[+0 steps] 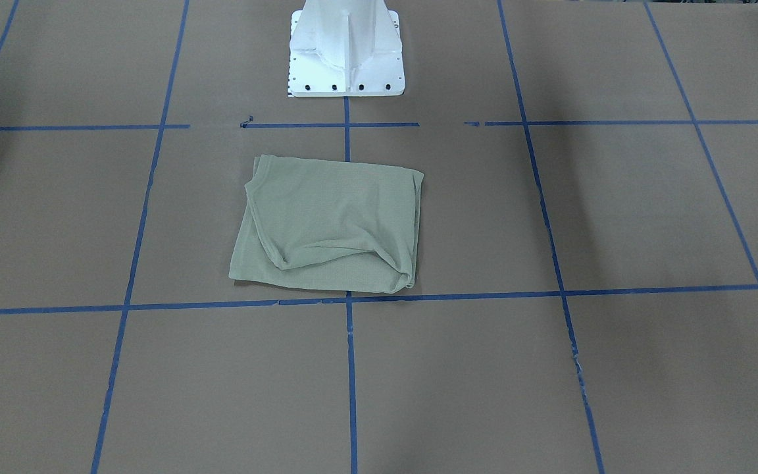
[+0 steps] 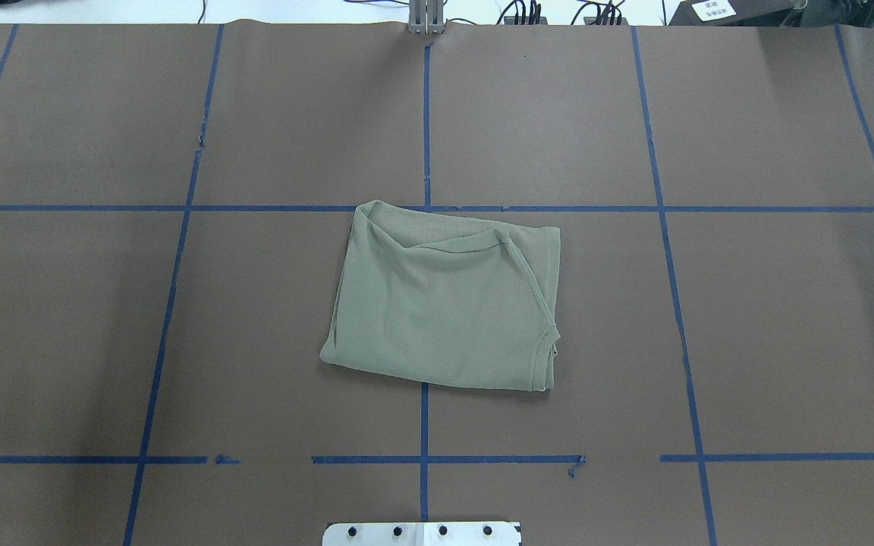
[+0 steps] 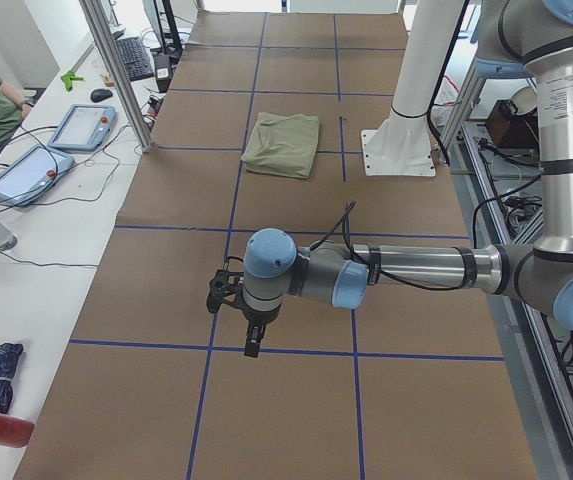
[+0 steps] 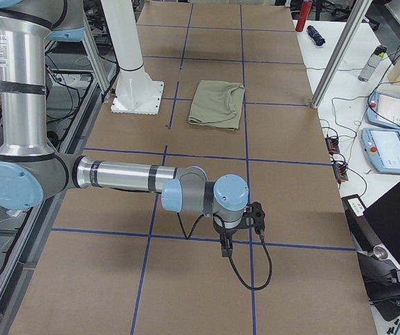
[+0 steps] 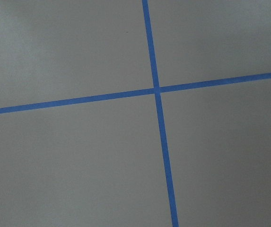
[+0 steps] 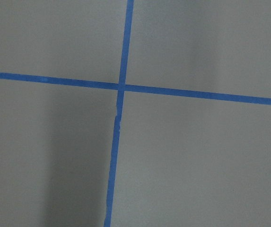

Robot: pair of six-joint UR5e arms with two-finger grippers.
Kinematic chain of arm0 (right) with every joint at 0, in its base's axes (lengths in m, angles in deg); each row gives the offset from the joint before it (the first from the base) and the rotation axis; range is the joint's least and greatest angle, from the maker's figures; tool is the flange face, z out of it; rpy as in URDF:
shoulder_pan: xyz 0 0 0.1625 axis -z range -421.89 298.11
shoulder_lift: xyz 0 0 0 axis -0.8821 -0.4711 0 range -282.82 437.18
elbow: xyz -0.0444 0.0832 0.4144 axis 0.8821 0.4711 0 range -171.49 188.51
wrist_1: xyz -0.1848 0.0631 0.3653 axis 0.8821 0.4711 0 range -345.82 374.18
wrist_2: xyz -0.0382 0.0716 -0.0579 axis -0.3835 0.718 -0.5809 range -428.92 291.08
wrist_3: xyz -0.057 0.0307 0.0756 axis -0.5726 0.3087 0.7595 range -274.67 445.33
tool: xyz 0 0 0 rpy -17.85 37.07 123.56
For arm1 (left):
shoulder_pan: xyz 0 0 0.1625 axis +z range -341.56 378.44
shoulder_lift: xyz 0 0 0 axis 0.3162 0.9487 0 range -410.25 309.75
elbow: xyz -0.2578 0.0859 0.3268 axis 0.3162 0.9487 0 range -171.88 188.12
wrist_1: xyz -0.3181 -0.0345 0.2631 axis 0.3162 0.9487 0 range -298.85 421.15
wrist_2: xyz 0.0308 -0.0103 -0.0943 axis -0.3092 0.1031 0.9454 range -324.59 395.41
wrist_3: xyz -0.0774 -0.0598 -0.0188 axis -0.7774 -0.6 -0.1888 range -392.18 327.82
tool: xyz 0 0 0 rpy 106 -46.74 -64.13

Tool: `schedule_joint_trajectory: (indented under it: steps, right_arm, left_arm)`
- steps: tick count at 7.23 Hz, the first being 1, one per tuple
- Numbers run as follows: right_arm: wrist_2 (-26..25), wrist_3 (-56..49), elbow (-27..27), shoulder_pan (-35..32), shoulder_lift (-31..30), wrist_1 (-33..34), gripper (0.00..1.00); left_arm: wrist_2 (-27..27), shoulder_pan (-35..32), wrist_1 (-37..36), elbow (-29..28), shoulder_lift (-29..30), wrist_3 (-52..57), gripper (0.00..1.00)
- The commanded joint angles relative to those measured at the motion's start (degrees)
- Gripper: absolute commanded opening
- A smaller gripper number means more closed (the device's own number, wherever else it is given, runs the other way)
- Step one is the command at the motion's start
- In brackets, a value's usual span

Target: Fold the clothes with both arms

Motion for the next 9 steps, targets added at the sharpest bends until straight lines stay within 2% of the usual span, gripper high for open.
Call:
schedule_joint_trajectory:
  steps: [1, 9]
  right_arm:
    - [-0.1, 0.0, -0.4, 0.0, -0.1, 0.1, 1.00]
    - [-0.8, 0.1, -0.7, 0.2, -0.1, -0.1, 1.00]
  left_arm:
    - [0.0, 0.0, 0.0, -0.1, -0.2, 0.0, 1.00]
    - [0.4, 0.0, -0.1, -0.7, -0.7, 0.0, 1.00]
